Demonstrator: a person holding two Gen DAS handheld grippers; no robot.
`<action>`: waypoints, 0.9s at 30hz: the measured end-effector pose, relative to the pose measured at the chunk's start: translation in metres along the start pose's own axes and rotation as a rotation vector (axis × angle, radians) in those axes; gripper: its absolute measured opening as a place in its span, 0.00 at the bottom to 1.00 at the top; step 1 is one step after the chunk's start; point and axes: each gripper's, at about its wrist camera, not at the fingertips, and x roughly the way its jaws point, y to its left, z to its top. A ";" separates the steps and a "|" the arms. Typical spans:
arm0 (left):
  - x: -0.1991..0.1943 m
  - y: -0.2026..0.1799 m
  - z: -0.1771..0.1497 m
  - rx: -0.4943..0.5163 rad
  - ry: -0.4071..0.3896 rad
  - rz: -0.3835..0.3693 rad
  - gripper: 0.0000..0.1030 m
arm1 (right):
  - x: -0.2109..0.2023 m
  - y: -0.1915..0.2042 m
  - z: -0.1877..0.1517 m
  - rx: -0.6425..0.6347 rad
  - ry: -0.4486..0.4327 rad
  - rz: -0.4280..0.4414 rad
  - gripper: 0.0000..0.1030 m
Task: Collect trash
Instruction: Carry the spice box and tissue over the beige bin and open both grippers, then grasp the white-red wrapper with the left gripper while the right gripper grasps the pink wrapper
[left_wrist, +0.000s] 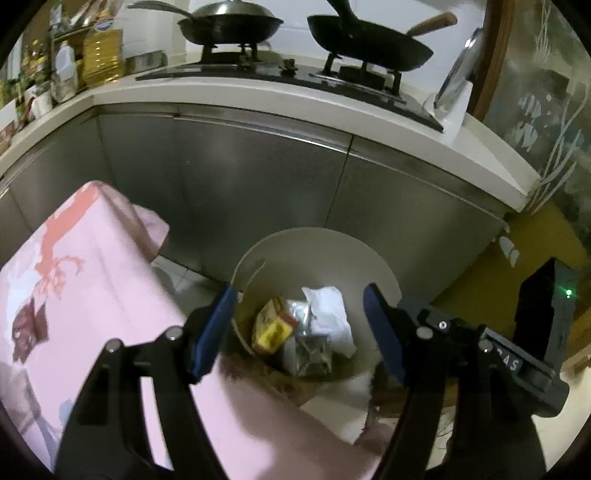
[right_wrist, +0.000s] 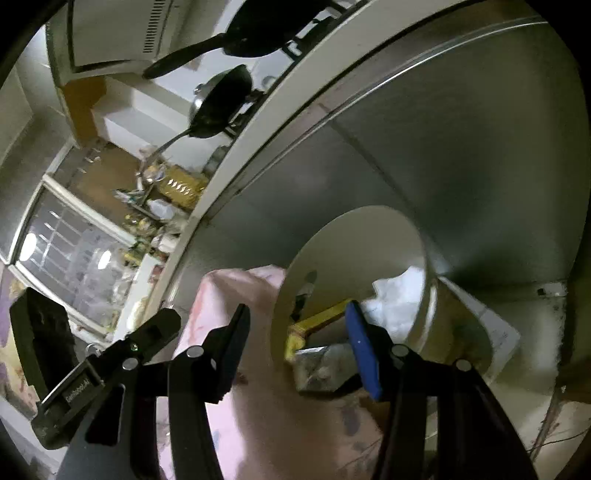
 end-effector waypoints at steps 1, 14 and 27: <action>-0.006 0.001 -0.006 -0.002 0.000 0.006 0.67 | -0.001 0.004 -0.003 -0.003 0.005 0.011 0.50; -0.108 0.091 -0.121 -0.101 -0.022 0.230 0.67 | 0.017 0.084 -0.077 -0.145 0.163 0.090 0.50; -0.250 0.274 -0.271 -0.340 -0.028 0.615 0.75 | 0.075 0.190 -0.163 -0.275 0.397 0.159 0.50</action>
